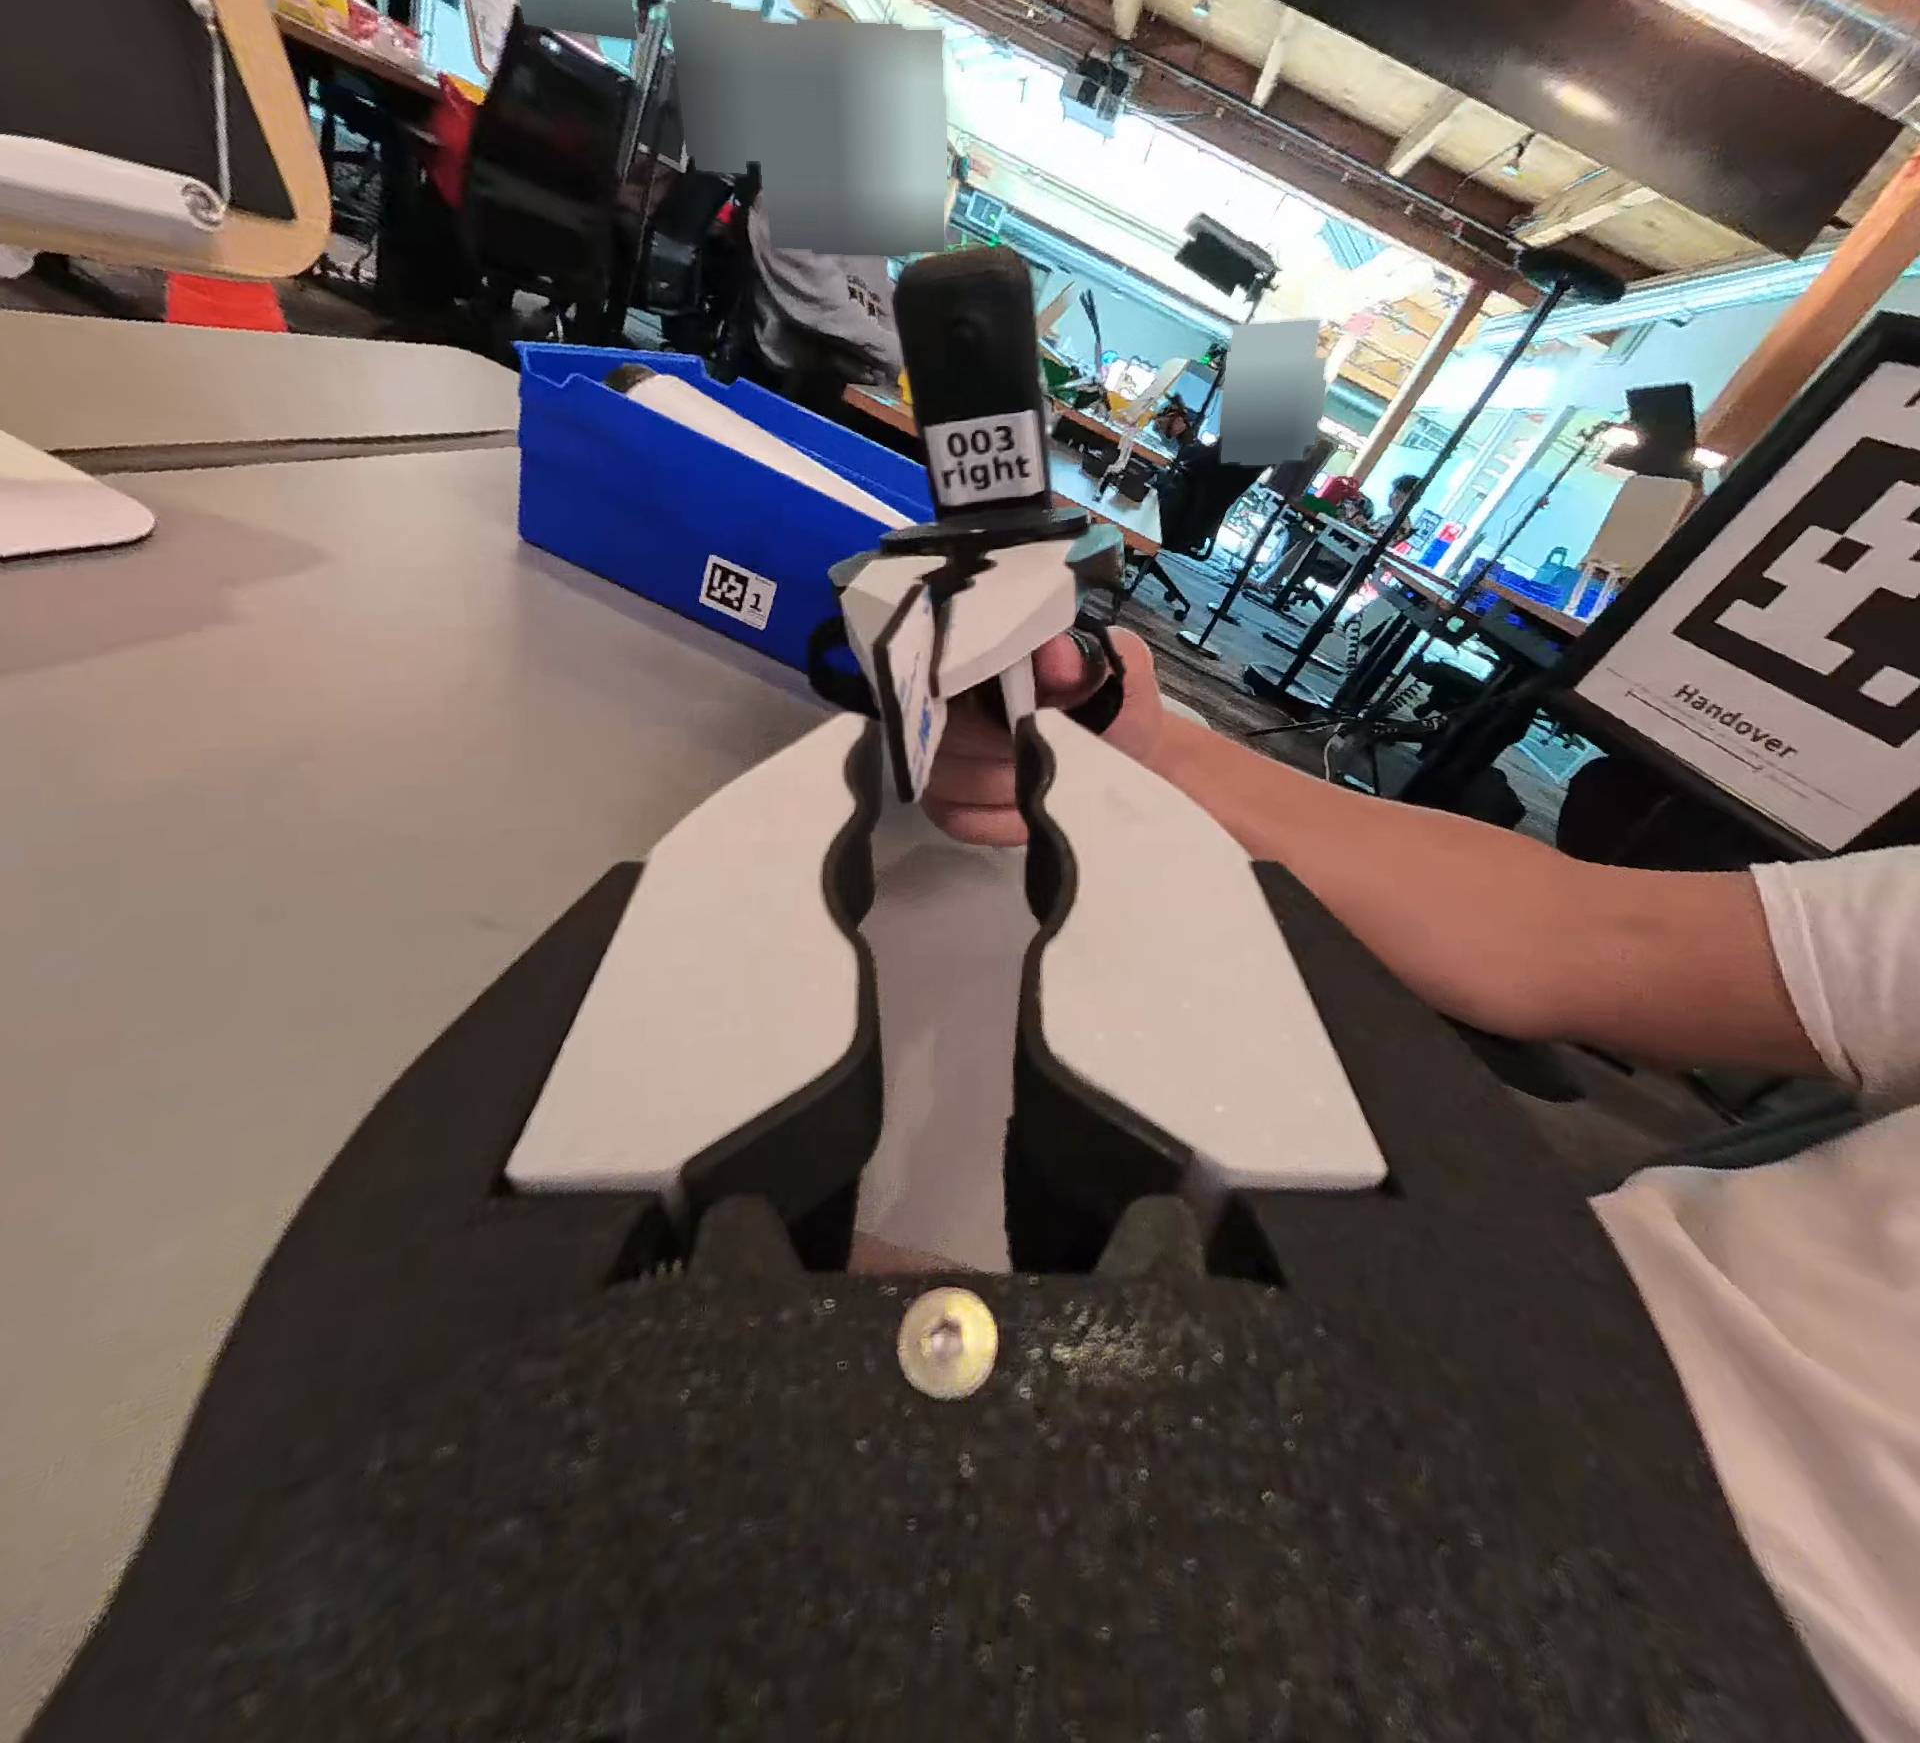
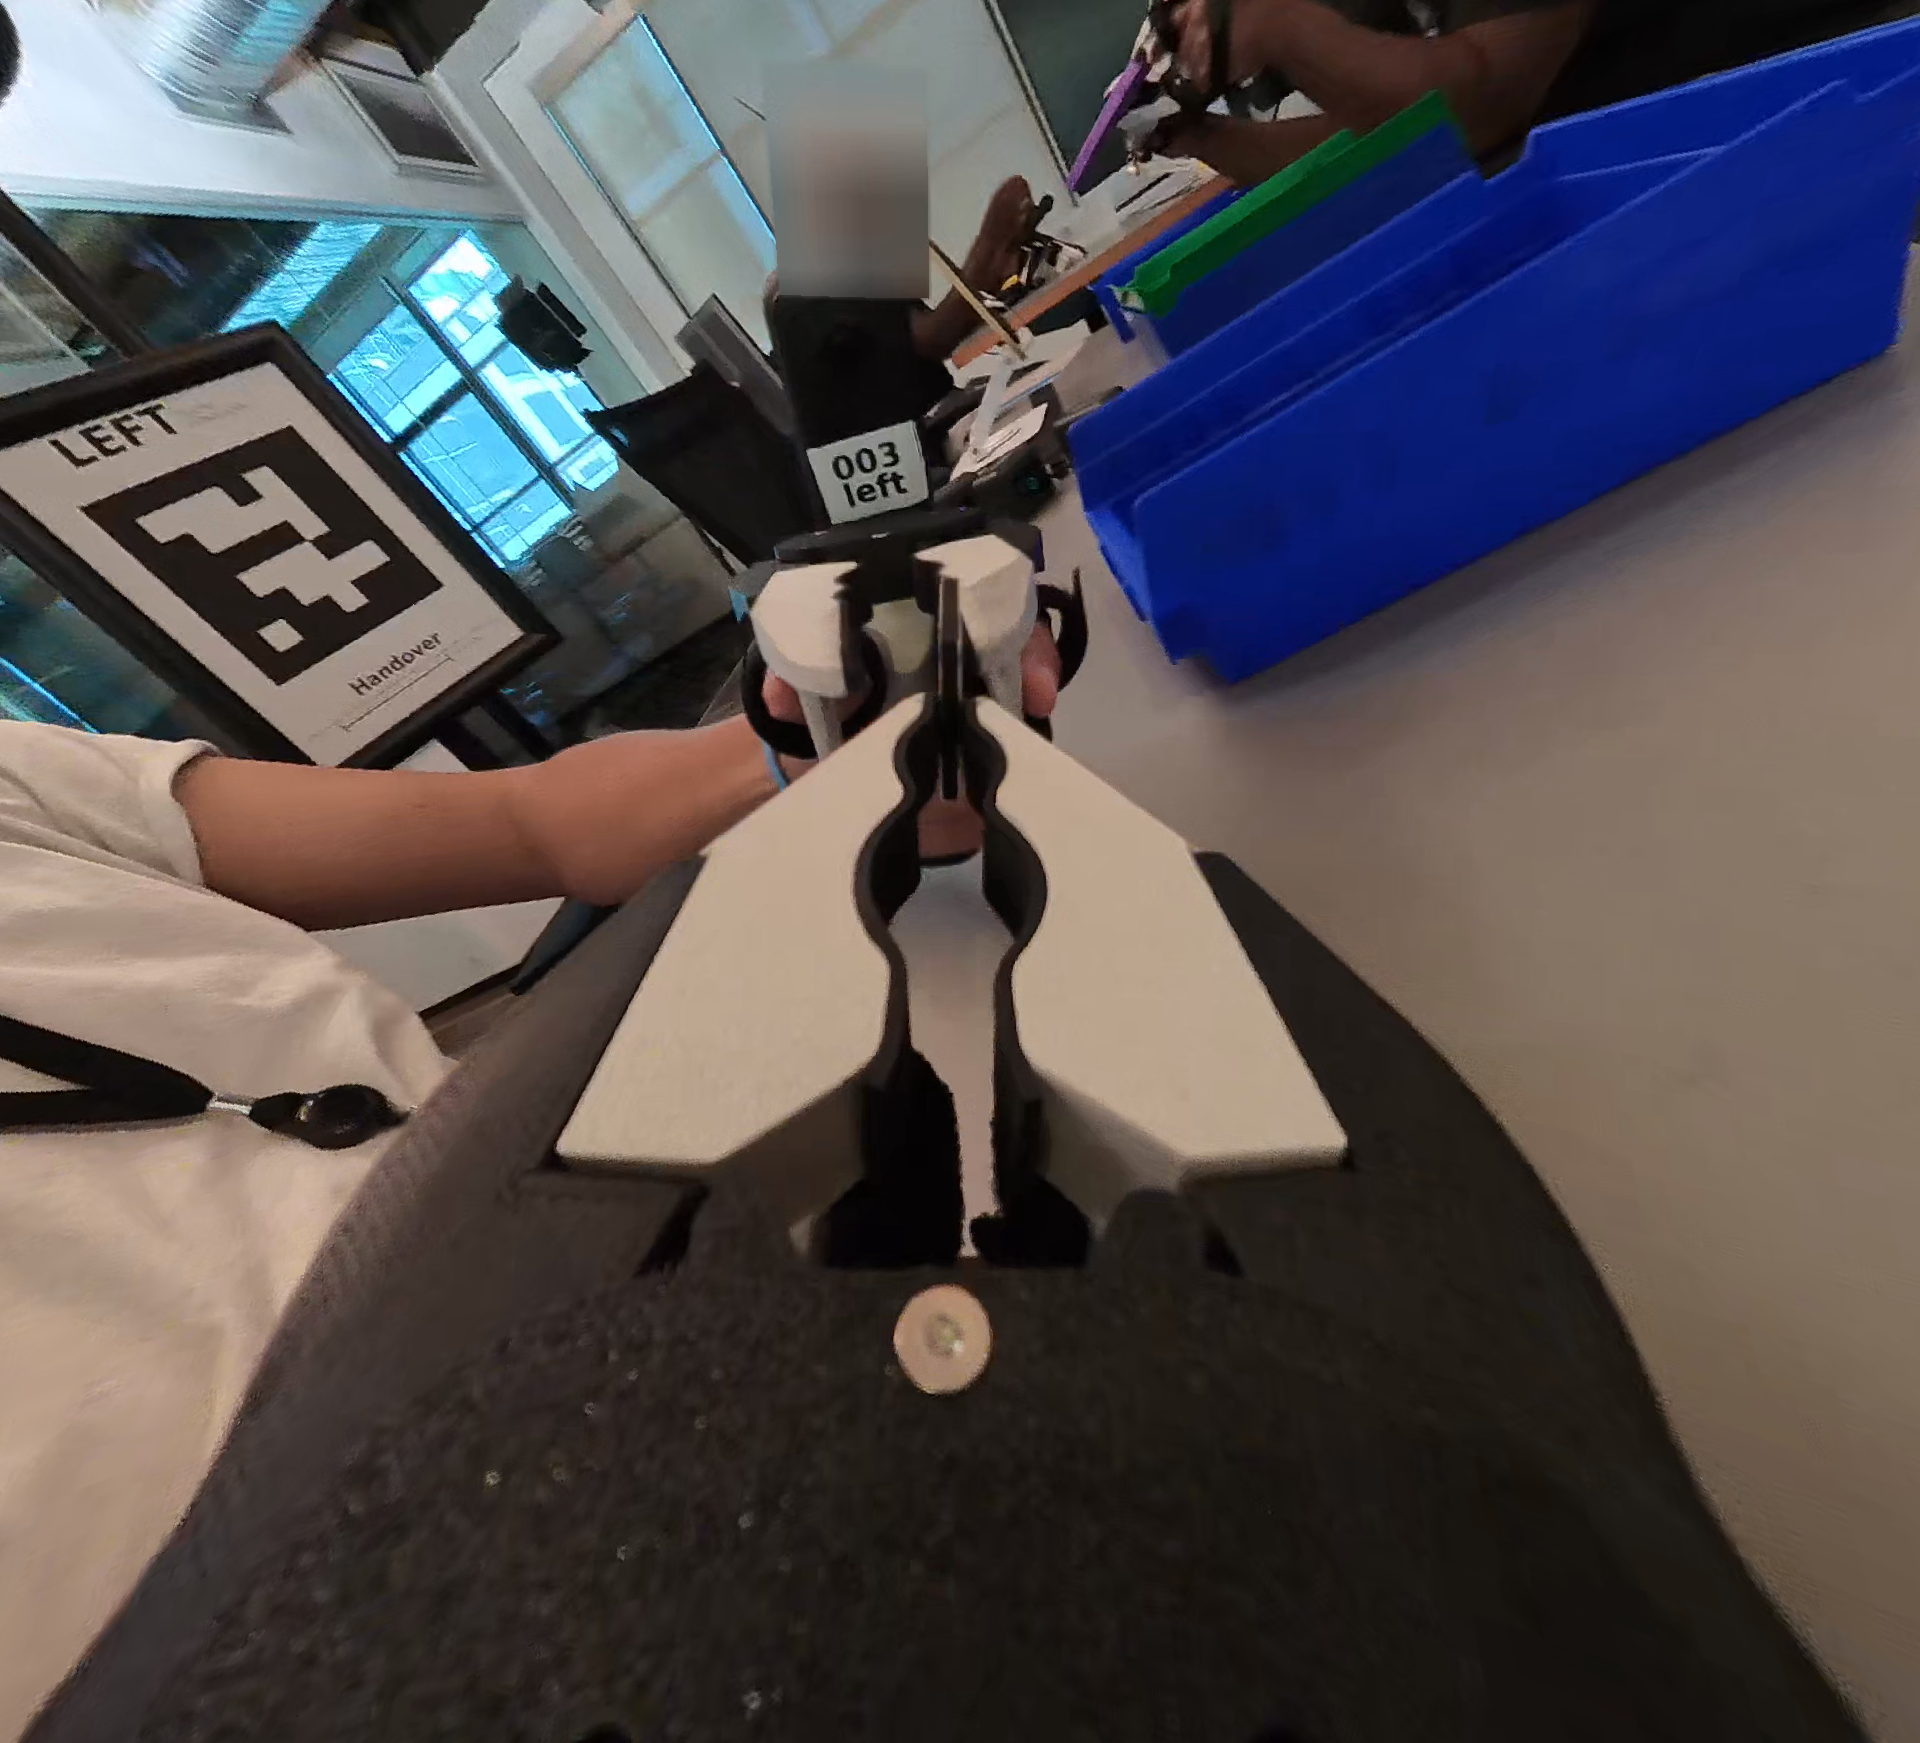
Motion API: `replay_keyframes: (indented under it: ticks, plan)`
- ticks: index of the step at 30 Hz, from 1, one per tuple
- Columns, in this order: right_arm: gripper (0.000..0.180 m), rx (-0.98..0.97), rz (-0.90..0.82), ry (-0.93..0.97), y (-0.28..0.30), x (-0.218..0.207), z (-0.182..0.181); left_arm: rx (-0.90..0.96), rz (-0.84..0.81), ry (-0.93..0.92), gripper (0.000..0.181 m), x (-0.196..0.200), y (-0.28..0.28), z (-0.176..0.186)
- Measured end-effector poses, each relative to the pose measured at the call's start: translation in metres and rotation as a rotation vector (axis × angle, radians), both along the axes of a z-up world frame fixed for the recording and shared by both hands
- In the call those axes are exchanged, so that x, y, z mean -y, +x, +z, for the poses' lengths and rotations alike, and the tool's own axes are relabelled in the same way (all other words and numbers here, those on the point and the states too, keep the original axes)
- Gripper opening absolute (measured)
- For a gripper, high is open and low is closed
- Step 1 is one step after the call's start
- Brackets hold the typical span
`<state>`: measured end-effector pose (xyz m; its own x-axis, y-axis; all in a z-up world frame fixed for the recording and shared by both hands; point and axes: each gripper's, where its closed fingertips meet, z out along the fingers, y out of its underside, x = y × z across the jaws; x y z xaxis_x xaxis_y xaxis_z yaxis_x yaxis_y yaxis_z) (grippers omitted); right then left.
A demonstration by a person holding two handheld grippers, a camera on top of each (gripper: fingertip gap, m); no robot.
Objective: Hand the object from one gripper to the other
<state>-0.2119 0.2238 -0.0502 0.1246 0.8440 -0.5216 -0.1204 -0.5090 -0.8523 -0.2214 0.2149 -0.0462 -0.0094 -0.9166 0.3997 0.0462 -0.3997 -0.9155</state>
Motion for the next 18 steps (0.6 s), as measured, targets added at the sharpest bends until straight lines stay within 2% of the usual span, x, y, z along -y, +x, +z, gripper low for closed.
replay_keyframes:
  ticks: [3, 9, 11, 16, 17, 18]
  plan:
    - [0.003, 0.040, 0.016, -0.010, -0.005, 0.003, -0.009, -0.007, 0.009, 0.010, 0.024, -0.001, 0.000, -0.001]
    - [0.003, -0.004, 0.058, -0.045, -0.006, 0.007, -0.005, -0.008, -0.005, -0.005, 0.015, -0.002, -0.001, -0.005]
    - [0.003, -0.021, 0.072, -0.051, -0.007, 0.009, -0.003, 0.004, -0.001, -0.020, 0.024, -0.004, -0.002, -0.004]
    - [0.003, -0.023, 0.094, -0.065, -0.011, 0.012, -0.004, 0.005, -0.010, -0.024, 0.025, -0.004, -0.003, -0.005]
    - [0.003, -0.019, 0.093, -0.073, -0.012, 0.012, -0.006, -0.001, -0.021, -0.023, 0.024, -0.002, -0.002, -0.005]
    - [0.003, -0.010, 0.087, -0.073, -0.013, 0.010, -0.007, -0.004, -0.038, -0.021, 0.016, 0.000, -0.001, -0.006]
